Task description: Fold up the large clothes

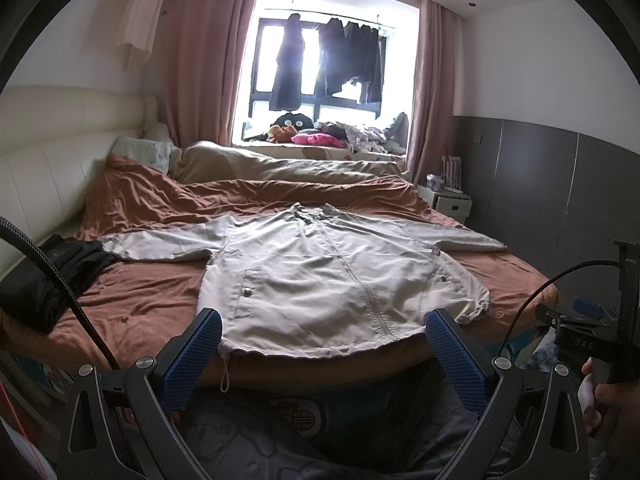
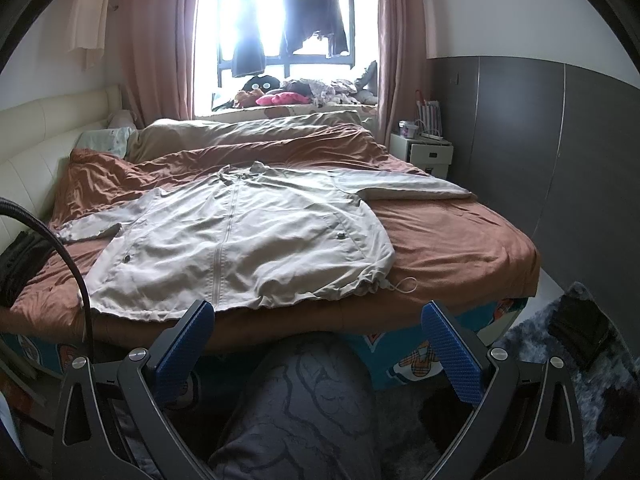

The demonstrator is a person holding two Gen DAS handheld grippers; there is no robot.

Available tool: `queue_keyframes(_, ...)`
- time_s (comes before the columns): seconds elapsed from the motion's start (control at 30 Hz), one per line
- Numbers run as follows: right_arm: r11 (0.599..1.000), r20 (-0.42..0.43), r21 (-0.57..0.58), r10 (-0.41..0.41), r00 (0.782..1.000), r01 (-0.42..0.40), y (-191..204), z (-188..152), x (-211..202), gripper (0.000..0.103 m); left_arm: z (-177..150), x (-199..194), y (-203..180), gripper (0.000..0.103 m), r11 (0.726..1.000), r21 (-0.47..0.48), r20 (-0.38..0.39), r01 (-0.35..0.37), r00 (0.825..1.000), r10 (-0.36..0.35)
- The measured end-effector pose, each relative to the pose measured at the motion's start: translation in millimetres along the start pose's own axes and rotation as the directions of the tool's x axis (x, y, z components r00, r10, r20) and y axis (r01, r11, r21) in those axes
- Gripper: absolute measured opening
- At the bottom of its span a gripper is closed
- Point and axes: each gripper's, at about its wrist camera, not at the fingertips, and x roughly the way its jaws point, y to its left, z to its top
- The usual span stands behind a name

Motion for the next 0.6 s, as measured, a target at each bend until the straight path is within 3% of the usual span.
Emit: queue_keyframes(0.6,1.000,-0.001,-0.002,-0.009,1.000,0.009,1.0,0.0,9.5,0.103,1.3,2.7,2.0,0.103,1.000,-0.012,-0.006,-0.012,1.000,0.012)
